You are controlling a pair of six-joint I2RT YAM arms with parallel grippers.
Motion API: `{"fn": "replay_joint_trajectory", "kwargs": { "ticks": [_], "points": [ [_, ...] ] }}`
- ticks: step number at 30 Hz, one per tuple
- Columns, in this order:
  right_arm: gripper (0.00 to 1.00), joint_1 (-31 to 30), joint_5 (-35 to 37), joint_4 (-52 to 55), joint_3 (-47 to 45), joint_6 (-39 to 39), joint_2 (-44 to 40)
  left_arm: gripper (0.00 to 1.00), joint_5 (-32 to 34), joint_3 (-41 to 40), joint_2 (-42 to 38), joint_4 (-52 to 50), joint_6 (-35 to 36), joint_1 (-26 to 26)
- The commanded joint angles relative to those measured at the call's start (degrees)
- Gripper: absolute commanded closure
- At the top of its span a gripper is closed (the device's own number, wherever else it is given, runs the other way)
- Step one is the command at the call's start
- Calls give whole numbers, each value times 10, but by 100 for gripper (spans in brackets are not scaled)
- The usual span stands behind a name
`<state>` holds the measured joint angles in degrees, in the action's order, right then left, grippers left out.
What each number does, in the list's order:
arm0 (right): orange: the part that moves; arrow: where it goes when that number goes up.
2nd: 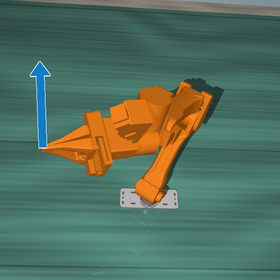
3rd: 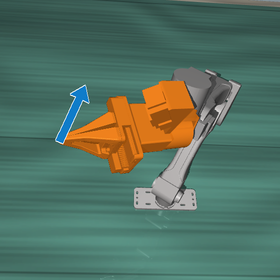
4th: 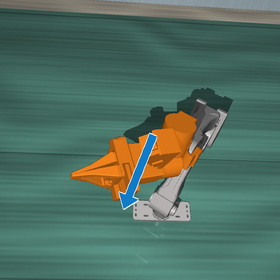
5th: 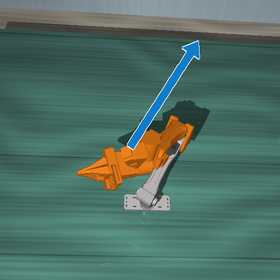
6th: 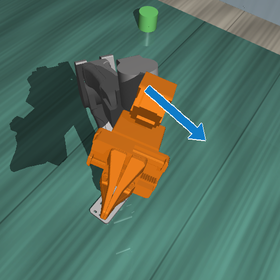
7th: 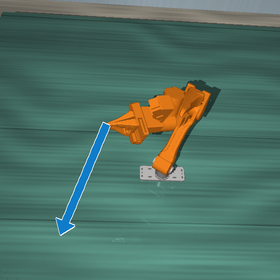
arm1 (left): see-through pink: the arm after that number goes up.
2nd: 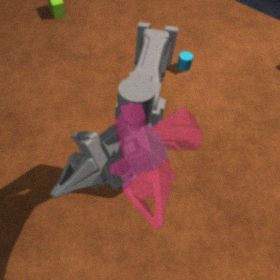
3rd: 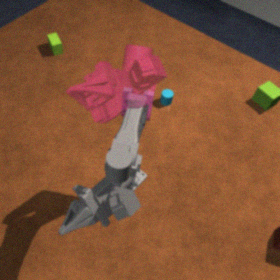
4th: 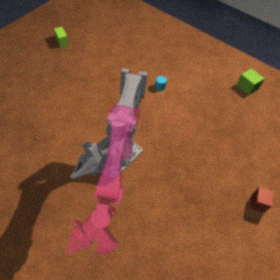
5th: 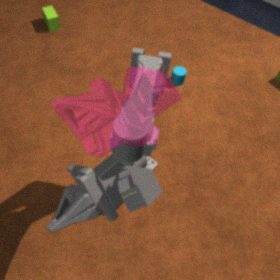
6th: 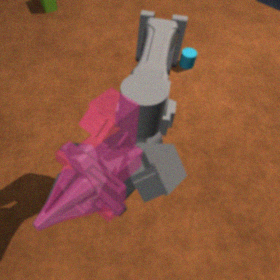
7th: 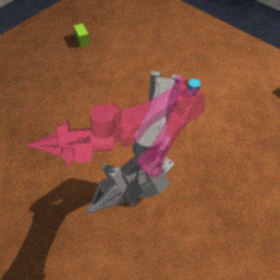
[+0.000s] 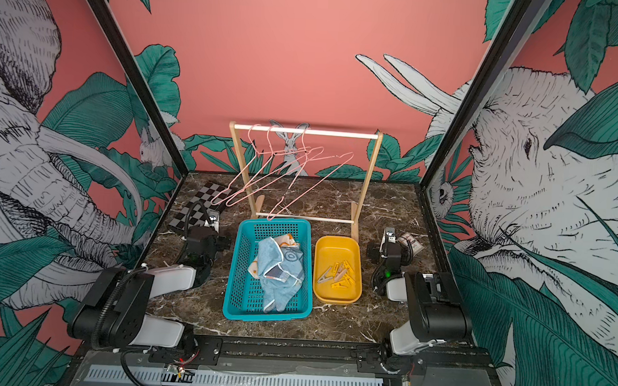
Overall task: Remove the clothespins securing towels to the hanger
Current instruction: Reset both arms
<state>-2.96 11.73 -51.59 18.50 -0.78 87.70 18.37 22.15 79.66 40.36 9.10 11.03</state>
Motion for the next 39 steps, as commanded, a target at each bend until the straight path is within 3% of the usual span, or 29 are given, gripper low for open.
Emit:
{"fn": "replay_joint_trajectory", "kwargs": {
  "ticks": [1,5,12,15,18,24,25,39],
  "points": [
    [1,9,-38,-26,14,5,-3,0,-88,-15,-36,9,6,-2],
    [1,14,-56,-29,12,7,-4,1,-168,-26,-51,8,9,-2],
    [1,15,-82,-46,1,14,-6,1,-162,21,-22,-54,20,-3],
    [1,15,-77,-54,-4,11,-6,1,-100,-19,-3,80,47,-8],
    [1,16,-75,-55,-5,10,-6,1,-148,-40,23,138,-7,-65],
    [1,16,-75,-51,-2,10,-6,1,-187,-6,103,157,1,-73],
    [1,16,-75,-51,-2,9,-6,0,-193,-1,92,124,-6,-81],
    [1,17,-29,-19,14,-9,-7,0,-176,18,90,84,-25,-88]
  ]
}}
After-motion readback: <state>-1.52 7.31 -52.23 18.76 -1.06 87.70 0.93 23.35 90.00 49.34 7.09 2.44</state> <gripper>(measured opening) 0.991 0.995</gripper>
